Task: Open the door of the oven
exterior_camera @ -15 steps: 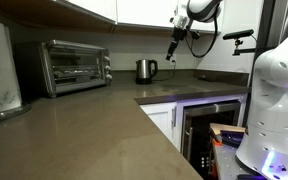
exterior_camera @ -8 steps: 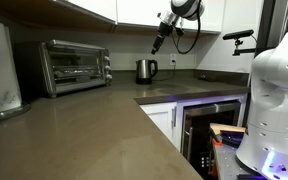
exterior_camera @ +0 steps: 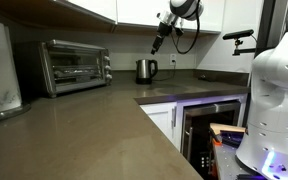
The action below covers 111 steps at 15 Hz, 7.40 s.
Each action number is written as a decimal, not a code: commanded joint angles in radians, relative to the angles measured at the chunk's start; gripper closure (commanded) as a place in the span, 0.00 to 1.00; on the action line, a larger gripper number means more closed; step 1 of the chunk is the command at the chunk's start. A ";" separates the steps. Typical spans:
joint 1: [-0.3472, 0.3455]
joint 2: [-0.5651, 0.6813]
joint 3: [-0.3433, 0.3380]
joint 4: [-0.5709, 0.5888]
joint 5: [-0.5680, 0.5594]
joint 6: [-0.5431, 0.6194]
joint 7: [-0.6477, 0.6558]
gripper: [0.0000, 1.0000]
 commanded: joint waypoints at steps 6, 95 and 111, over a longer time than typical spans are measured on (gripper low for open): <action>0.056 0.057 0.012 0.012 0.145 0.058 -0.050 0.00; 0.941 0.414 -0.450 0.232 0.407 0.943 -0.127 0.99; 0.840 0.543 -0.425 0.228 0.336 0.926 -0.141 1.00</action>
